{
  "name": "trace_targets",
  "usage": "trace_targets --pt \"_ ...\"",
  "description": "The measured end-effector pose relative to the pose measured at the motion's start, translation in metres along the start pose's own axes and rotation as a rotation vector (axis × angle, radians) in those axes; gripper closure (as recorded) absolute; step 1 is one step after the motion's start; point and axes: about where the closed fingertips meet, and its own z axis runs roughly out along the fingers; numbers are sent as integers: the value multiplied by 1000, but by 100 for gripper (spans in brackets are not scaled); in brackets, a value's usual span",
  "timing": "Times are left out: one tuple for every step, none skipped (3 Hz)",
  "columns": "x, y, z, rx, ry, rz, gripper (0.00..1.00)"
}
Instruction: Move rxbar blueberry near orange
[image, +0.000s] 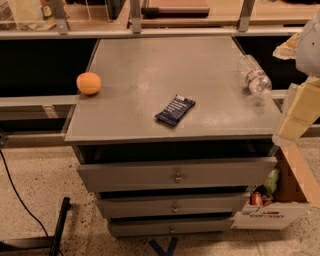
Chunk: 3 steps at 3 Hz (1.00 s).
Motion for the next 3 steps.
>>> trace_targets --pt "-18 -4 10 -11 -49 -50 0" --pt "-18 -4 10 -11 -49 -50 0" --pt "-20 -9 10 14 -44 -17 0"
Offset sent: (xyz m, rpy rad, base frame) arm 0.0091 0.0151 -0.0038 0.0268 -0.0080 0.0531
